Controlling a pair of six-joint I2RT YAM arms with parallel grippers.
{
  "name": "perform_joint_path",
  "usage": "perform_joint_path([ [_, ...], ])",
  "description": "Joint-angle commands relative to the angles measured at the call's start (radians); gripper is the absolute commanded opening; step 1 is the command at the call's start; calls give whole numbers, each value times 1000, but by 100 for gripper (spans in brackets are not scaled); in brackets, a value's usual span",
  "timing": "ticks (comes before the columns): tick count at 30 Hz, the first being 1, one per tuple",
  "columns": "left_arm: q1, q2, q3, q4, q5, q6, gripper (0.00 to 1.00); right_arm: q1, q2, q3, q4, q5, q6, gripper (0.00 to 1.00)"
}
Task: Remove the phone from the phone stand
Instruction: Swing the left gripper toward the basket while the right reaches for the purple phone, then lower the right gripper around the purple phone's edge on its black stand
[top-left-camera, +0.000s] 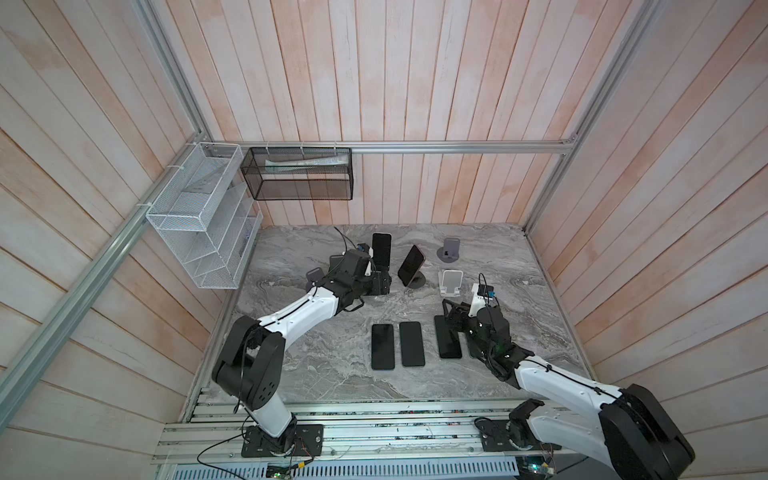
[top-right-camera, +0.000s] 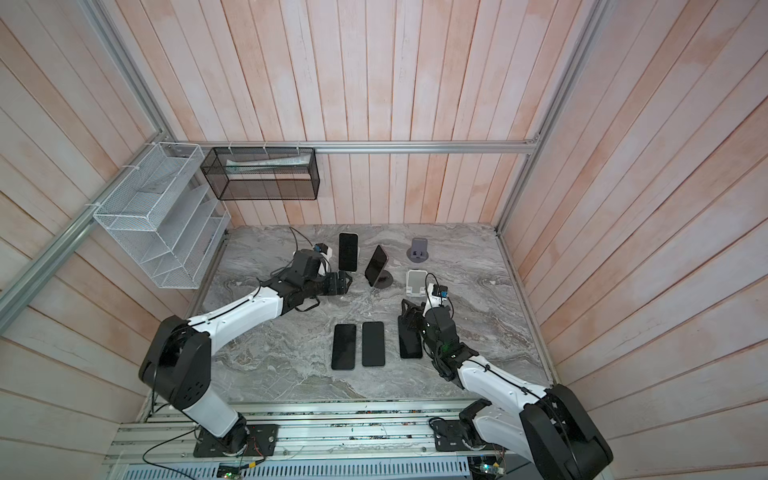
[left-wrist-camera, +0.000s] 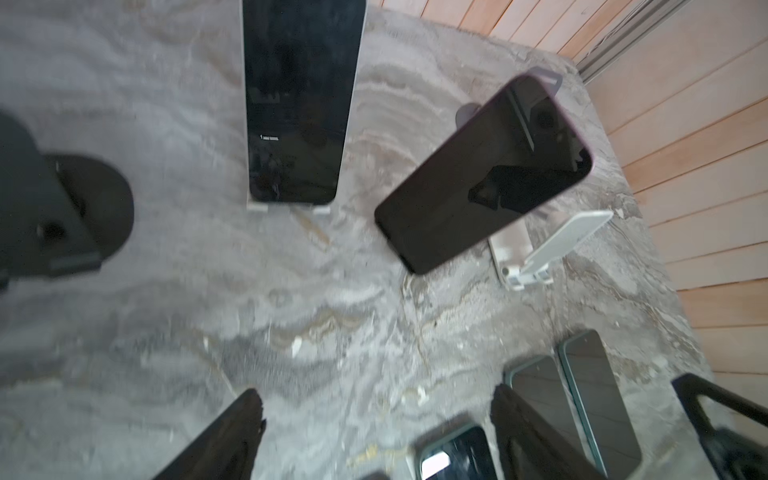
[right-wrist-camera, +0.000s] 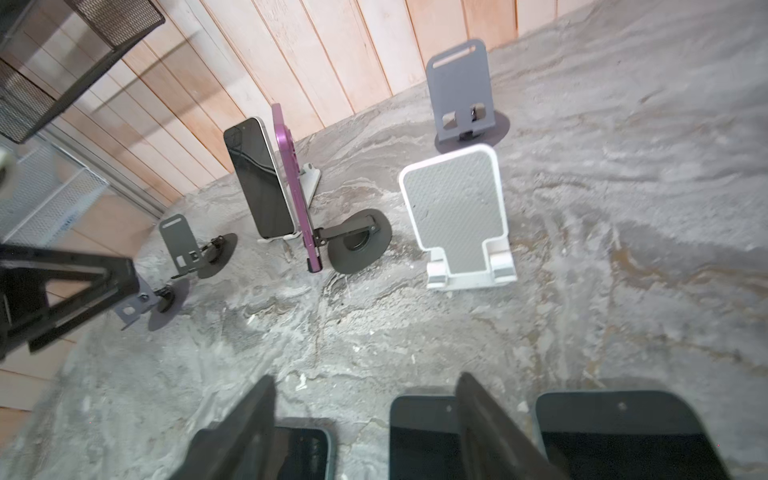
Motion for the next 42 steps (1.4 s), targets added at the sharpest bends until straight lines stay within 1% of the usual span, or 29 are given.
perform_joint_path([
  [1,11,-168,12,42,22,-123,88,6,48,31,14,-79,-46,42],
  [2,25,-200,28,9,2,-128,89,8,64,35,22,-96,-49,36],
  [4,66,-245,74,-49,-48,-139,93,12,104,48,34,-115,-43,27],
  [6,123,-283,120,-66,-93,-152,95,11,146,99,-16,-149,-33,23],
  [8,187,-316,127,8,-98,-144,95,16,181,156,-57,-175,-4,23],
  [9,209,-325,121,46,-98,-145,97,17,197,173,-62,-185,25,25],
  [10,227,-330,105,103,-99,-146,99,16,220,197,-69,-200,62,30],
  [11,243,-330,86,150,-92,-143,100,18,244,220,-70,-223,89,37],
  [12,254,-328,72,180,-75,-137,100,19,270,240,-74,-245,108,45],
  [13,267,-317,59,202,-47,-130,100,19,298,265,-85,-263,131,57],
  [14,284,-303,53,204,-9,-125,100,18,328,288,-94,-274,155,61],
  [15,308,-286,56,200,54,-127,100,20,355,307,-98,-279,170,64],
  [16,341,-262,74,169,130,-168,100,23,378,321,-95,-278,180,67],
  [17,365,-239,102,127,174,-194,100,28,403,335,-93,-262,187,69],
  [20,381,-197,173,56,220,-177,100,41,480,402,-128,-229,188,75],
  [23,387,-193,131,121,307,-171,100,54,555,490,-189,-195,171,78],
  [25,419,-187,89,179,411,-233,99,63,594,524,-208,-160,179,79],
  [26,436,-184,73,206,459,-255,99,65,613,532,-193,-161,188,79],
  [28,465,-182,53,240,518,-278,99,75,627,525,-136,-177,206,70],
  [30,481,-185,44,253,524,-282,99,96,624,520,-110,-168,196,62],
  [31,486,-186,38,261,527,-283,99,108,620,523,-106,-160,188,56],
  [34,499,-180,18,294,550,-302,97,131,612,541,-108,-140,158,36],
  [38,513,-163,8,338,606,-343,95,138,639,599,-129,-150,127,20],
  [39,516,-161,8,340,607,-346,95,139,656,624,-143,-148,116,17],
  [42,521,-176,-2,341,579,-342,93,139,717,710,-192,-132,60,0],
])
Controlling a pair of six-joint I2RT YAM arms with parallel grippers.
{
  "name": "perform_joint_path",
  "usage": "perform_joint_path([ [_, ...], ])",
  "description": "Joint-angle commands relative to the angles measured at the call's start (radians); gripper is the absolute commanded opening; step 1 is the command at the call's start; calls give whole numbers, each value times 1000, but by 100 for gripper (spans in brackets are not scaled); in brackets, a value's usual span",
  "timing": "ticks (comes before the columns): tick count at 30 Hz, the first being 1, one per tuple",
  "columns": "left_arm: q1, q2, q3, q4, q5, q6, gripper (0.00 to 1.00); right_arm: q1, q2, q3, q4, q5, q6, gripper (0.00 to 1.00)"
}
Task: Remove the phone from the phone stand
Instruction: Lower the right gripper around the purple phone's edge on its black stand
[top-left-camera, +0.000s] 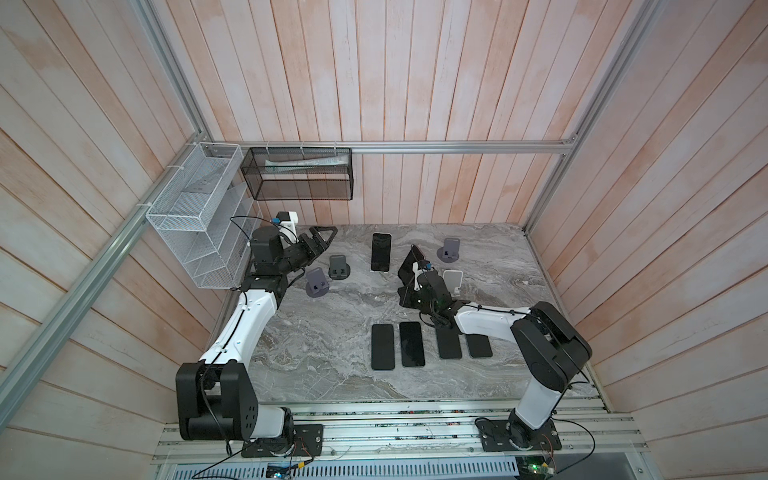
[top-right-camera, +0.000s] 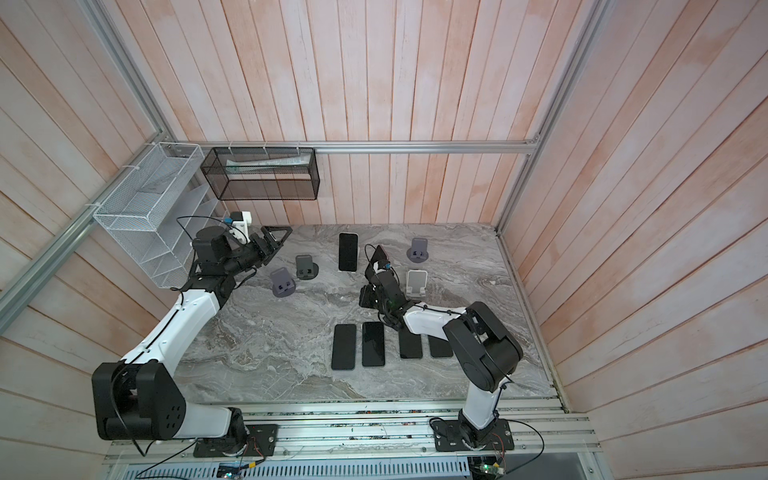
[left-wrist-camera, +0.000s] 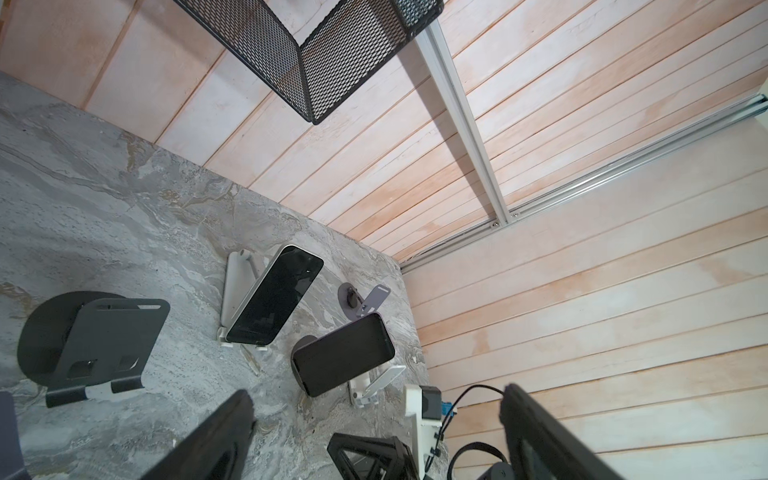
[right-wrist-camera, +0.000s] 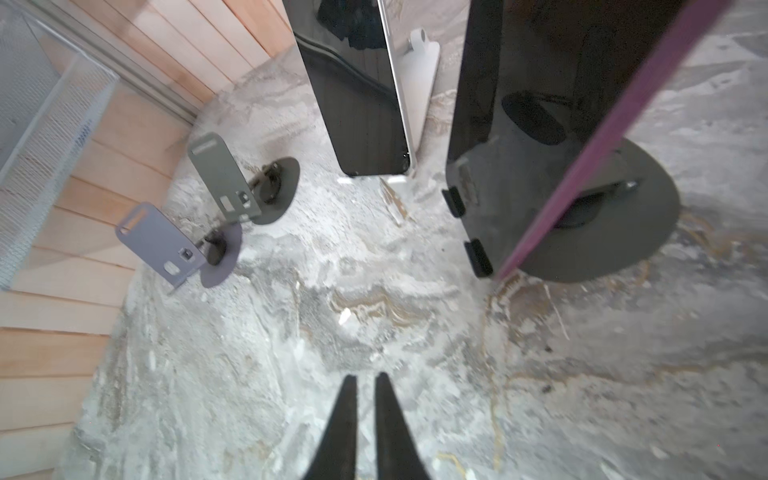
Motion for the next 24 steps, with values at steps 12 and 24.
perform_joint_path([
  [12,28,-8,-35,82,20,-20,92,65,202,278,-195,315,-251,0],
  [24,34,-8,-49,98,18,-36,90,101,308,382,-270,479,-277,0],
])
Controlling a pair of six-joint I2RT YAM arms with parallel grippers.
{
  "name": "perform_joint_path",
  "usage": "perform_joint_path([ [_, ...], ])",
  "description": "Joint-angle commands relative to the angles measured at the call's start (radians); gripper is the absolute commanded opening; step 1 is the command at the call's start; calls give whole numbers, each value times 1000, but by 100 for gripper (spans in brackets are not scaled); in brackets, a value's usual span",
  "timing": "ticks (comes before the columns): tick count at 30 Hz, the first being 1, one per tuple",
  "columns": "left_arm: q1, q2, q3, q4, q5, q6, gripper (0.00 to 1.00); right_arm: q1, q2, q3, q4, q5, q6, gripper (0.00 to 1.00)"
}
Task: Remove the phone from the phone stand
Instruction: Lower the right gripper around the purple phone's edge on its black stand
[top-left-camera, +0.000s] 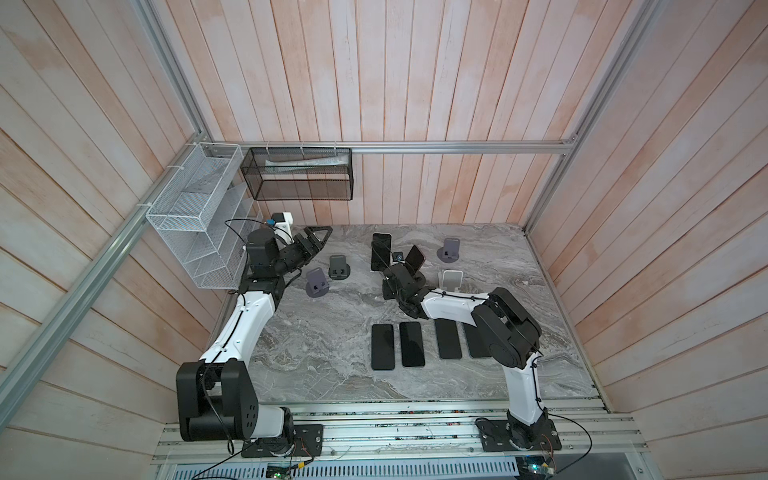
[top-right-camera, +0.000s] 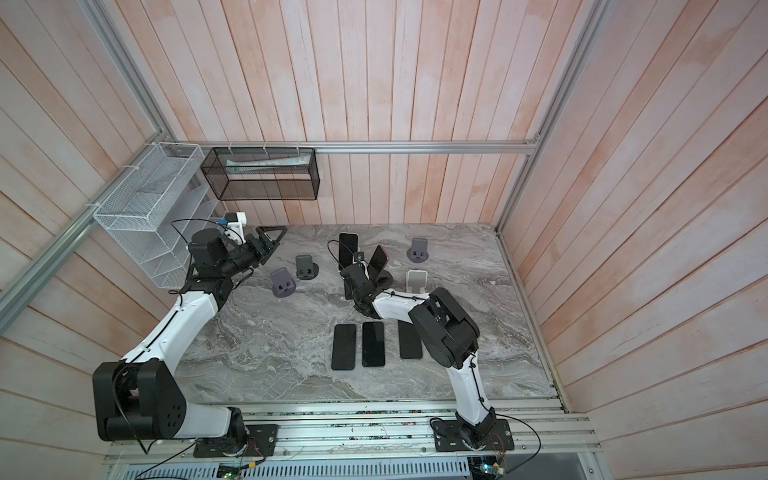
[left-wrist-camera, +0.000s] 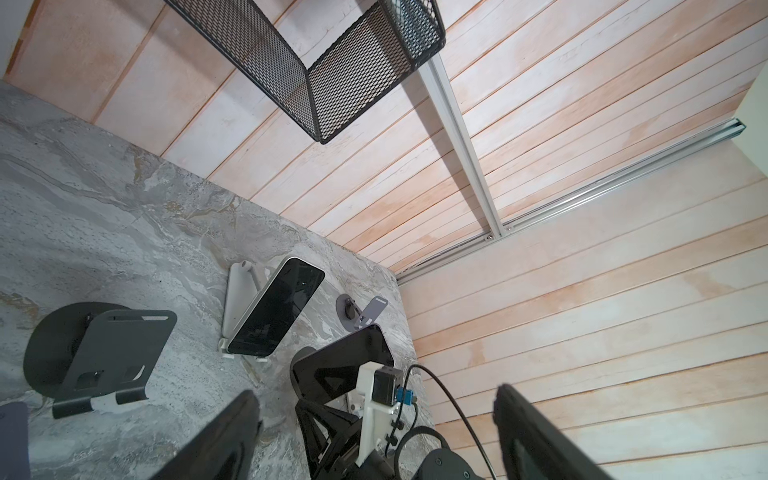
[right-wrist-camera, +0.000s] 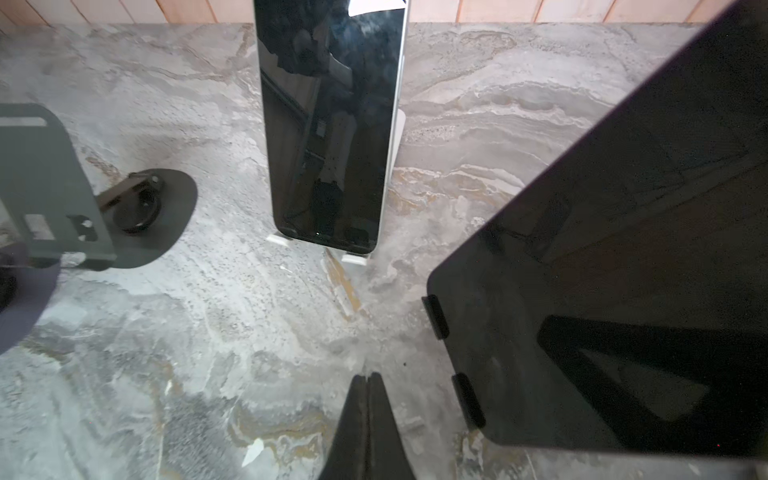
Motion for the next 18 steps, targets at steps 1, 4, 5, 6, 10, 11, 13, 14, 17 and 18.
perform_joint_path([
  [1,7,-9,-16,32,7,-5,90,6,31,36,-53,64,-12,0],
  [4,7,-5,-16,35,11,-10,89,7,37,36,-58,70,-14,0],
  [5,8,-5,-15,35,14,-11,89,8,37,34,-58,72,-13,0],
  [6,8,-6,-17,35,9,-11,89,7,38,31,-55,69,-14,0],
  [10,10,-8,-22,37,0,-13,89,7,49,43,-66,73,-25,0],
  [11,11,-6,-22,37,1,-14,89,8,50,42,-66,78,-25,0],
  [13,12,-7,-24,37,-1,-13,89,6,56,45,-73,79,-22,0],
  [14,12,-7,-25,37,-3,-12,89,6,59,49,-79,81,-22,0],
  [17,13,-3,-22,39,3,-16,89,4,65,56,-89,93,-26,0],
  [18,13,-2,-23,40,3,-16,89,3,64,56,-91,92,-21,0],
])
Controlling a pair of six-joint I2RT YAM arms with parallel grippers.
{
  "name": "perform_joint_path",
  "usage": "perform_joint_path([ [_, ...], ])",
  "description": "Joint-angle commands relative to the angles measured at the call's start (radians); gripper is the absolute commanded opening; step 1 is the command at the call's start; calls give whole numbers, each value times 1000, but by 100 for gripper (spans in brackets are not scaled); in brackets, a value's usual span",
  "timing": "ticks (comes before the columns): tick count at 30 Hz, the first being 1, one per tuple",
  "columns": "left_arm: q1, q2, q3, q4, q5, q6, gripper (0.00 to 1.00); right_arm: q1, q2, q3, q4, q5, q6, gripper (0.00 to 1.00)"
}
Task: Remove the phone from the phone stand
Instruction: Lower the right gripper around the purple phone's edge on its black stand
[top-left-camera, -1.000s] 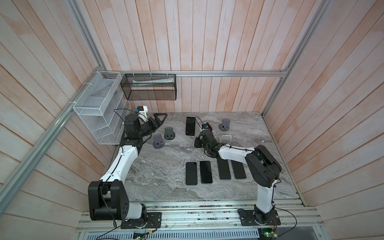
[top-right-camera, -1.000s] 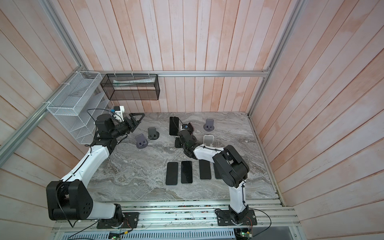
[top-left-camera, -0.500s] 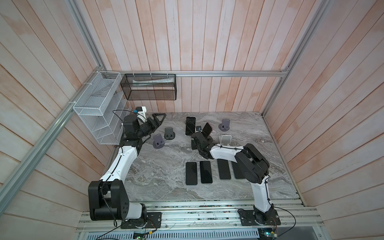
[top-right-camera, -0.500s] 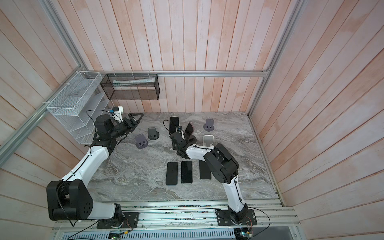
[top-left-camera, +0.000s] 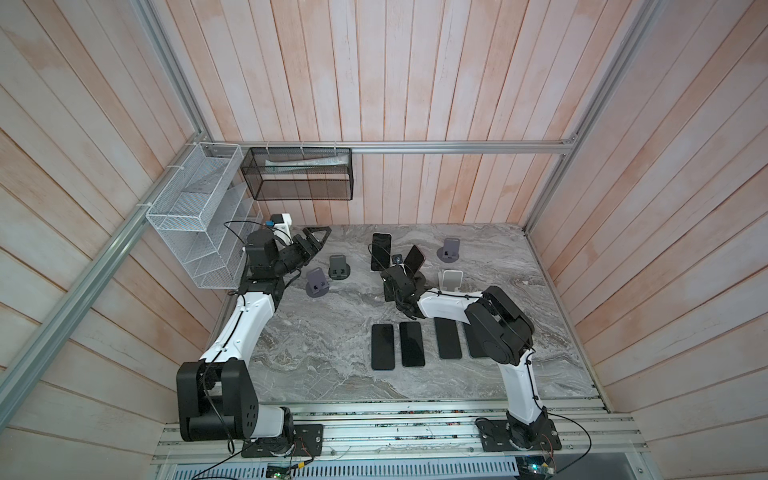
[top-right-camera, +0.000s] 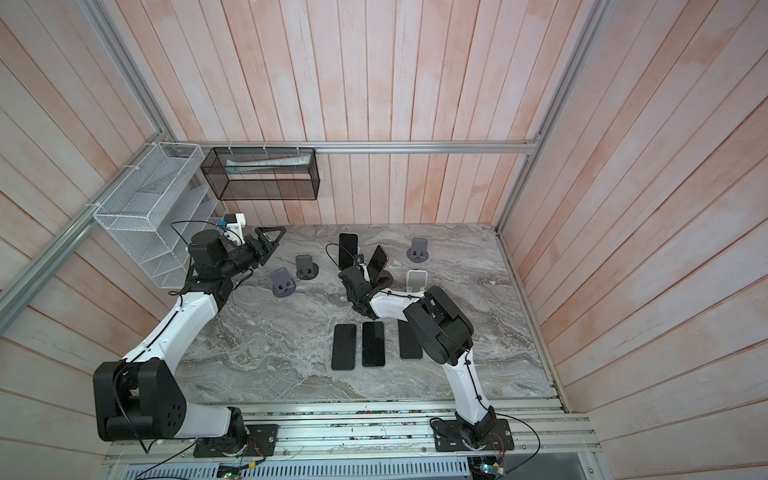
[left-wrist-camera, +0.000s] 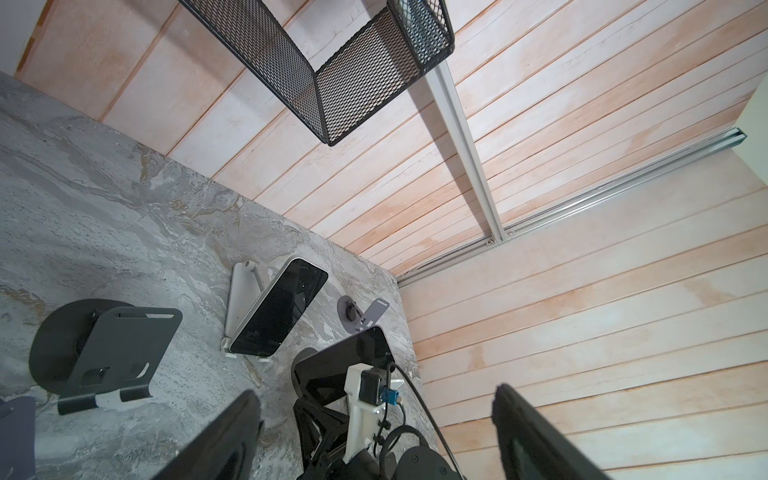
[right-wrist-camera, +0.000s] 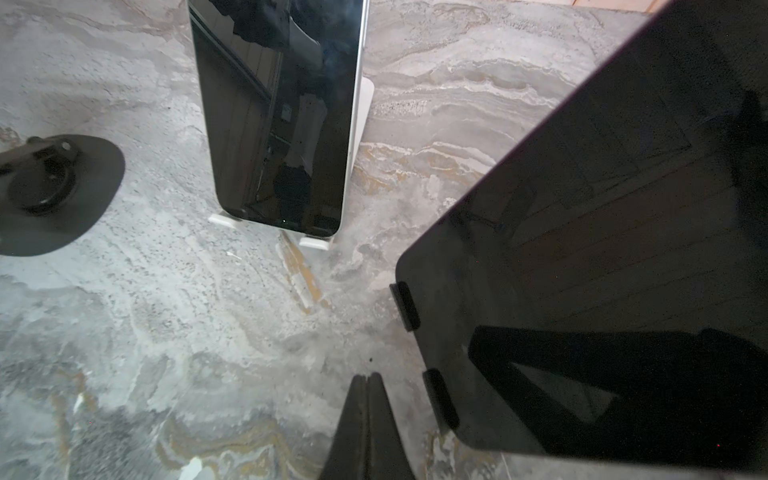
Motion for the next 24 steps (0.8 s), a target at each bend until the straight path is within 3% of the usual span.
perform_joint_path([
  [1,6,-2,-15,27,6,-4,89,1,19,30,-38,29,-8,0],
  [24,10,7,-14,33,17,-7,89,-26,24,31,-81,42,-1,0],
])
